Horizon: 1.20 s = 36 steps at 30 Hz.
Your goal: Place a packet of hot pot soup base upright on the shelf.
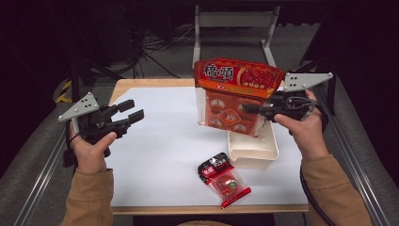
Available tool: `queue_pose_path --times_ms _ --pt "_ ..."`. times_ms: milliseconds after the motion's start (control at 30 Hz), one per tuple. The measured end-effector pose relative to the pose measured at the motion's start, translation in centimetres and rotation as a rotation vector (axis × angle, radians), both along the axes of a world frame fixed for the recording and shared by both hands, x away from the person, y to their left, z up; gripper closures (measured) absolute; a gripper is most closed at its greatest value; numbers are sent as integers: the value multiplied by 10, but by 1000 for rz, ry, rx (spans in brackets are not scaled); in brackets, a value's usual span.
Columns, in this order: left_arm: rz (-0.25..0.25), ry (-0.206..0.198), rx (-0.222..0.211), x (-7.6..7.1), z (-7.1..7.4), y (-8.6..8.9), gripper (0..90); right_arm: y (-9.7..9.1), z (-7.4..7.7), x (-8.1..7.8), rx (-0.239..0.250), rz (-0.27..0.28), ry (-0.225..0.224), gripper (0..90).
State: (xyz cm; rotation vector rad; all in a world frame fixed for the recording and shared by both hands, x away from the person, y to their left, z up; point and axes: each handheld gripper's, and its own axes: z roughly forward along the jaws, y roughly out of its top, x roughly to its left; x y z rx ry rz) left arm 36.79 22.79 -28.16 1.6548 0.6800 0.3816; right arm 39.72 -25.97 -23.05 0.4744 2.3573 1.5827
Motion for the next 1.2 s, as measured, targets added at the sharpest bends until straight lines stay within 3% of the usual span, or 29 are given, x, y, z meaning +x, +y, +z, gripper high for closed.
queue_pose_path --times_ms 133,633,833,1200 --pt "-10 11 12 2 -2 -5 450 -10 -2 0 -6 -47 -6 702" --pt "-17 14 15 5 -5 -6 435 -36 -10 1 18 -134 -7 702" --pt "-12 14 47 5 -7 -6 430 -42 -17 2 38 -169 9 702" --pt "-21 6 95 6 -13 -7 421 -45 -34 -1 50 -240 -2 702"
